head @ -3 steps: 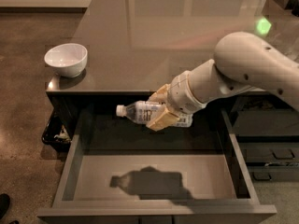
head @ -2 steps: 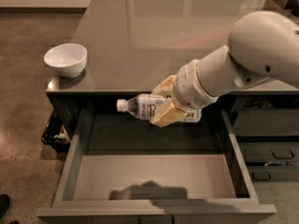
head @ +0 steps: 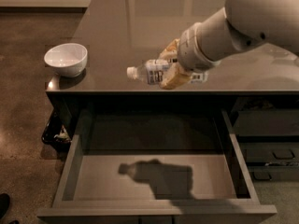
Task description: Pick blue plastic bottle from top drawer and place on counter
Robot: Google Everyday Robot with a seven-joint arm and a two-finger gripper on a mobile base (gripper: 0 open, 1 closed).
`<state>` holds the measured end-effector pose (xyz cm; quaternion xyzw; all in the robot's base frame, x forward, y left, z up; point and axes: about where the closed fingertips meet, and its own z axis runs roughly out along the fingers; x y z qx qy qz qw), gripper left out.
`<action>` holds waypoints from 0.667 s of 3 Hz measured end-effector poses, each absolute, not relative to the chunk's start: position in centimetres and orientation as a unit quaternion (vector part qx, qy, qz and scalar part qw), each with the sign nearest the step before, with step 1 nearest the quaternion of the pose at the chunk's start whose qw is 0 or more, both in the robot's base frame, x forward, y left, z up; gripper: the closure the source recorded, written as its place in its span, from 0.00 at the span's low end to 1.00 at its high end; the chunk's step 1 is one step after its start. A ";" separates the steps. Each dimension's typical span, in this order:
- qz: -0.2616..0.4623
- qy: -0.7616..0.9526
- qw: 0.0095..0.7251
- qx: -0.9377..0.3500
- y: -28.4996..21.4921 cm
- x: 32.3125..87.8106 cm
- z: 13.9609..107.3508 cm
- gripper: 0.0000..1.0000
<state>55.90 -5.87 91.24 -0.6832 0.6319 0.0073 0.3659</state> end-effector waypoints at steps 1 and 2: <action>-0.044 0.639 0.362 -0.677 -8.2 60.4 90.7 1.00; -0.054 0.650 0.366 -0.664 -10.2 63.4 89.1 1.00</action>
Offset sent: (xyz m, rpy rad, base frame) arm 0.1124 -0.0700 -0.0445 -0.0444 -0.0738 -0.1465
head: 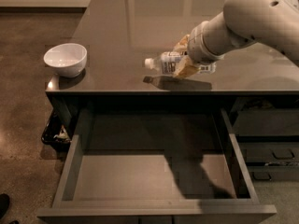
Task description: Pick blue plastic bottle from top drawer and place on counter
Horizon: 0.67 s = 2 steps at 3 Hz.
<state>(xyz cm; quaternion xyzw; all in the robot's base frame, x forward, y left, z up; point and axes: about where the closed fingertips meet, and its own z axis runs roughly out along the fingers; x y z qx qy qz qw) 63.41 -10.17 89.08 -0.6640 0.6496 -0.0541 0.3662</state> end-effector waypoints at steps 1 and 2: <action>-0.041 0.654 0.379 -0.654 -11.0 65.3 86.9 1.00; -0.019 0.653 0.381 -0.654 -10.8 66.2 85.6 1.00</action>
Offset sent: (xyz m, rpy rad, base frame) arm 0.0434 -0.0060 -0.0715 0.1418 0.0902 0.0433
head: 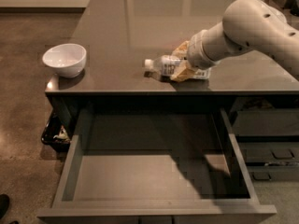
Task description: Pick blue plastic bottle from top drawer and place on counter
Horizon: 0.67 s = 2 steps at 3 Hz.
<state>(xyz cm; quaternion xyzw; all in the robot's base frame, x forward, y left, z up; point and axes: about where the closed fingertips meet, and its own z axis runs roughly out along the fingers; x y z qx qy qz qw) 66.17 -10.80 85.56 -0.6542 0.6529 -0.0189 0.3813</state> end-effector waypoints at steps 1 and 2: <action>-0.019 0.653 0.381 -0.654 -10.8 66.2 85.6 0.82; -0.019 0.653 0.381 -0.654 -10.8 66.2 85.6 0.58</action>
Offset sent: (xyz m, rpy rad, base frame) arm 0.0000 0.0001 0.0000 0.0000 0.0001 0.0002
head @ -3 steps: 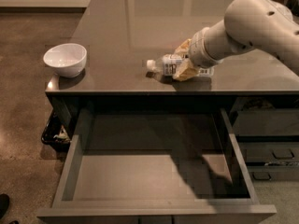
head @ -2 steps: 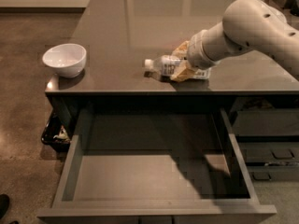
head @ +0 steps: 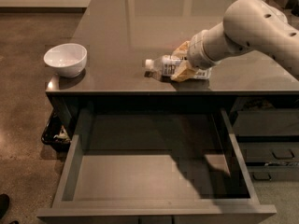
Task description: Pick blue plastic bottle from top drawer and place on counter
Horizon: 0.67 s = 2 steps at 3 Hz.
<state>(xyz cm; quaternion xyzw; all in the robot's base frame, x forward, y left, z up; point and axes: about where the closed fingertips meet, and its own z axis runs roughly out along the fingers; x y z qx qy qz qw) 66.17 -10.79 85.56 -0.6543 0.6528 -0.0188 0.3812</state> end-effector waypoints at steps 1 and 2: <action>-0.019 0.653 0.381 -0.654 -10.8 66.2 85.6 0.35; -0.019 0.653 0.381 -0.654 -10.8 66.2 85.6 0.12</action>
Offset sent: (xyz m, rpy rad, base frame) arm 0.0000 0.0000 0.0000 0.0000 0.0000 0.0000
